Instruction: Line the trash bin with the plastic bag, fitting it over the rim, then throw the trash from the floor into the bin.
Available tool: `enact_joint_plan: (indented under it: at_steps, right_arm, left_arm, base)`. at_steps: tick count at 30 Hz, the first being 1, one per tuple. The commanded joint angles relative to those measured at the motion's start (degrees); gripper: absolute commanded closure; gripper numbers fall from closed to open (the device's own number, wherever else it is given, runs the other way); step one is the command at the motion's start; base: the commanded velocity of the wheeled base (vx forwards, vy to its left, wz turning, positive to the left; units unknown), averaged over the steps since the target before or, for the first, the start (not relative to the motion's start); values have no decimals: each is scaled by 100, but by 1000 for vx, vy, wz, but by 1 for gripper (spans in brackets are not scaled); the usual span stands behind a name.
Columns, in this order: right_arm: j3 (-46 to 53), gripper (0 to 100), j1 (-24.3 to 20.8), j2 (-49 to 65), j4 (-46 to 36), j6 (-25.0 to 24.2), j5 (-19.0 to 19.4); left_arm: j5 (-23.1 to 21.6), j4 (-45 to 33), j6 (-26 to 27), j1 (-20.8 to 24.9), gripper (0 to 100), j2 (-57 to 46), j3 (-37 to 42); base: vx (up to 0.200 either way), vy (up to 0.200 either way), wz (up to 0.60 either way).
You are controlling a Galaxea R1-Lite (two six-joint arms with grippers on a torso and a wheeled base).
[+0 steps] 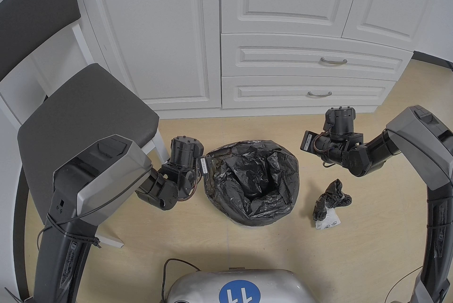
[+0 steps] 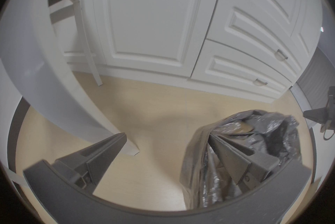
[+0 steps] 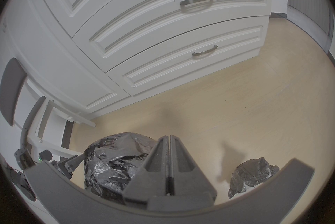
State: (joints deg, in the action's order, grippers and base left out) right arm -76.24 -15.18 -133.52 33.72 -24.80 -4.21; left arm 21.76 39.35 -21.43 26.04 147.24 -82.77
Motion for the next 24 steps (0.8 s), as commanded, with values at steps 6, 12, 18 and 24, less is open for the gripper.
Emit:
enact_joint_plan:
  at_steps: [6, 12, 18, 24]
  right_arm:
    - [-163, 100, 85, -341, -6, -8, -1]
    - [-251, 100, 85, -534, -6, -8, -1]
    - [-277, 100, 85, -605, -32, -8, -1]
    - [-400, 100, 68, -877, -58, 1, -10]
  left_arm:
    - [4, -762, -467, -99, 0, 631, -890]
    - [-5, -789, -415, -99, 0, 815, -916]
    - [4, -780, -318, -73, 0, 1017, -995]
    - [-5, -692, -353, -81, 0, 956, -995]
  base:
    - [0, 0, 0]
    - [0, 0, 0]
    - [0, 0, 0]
    - [0, 0, 0]
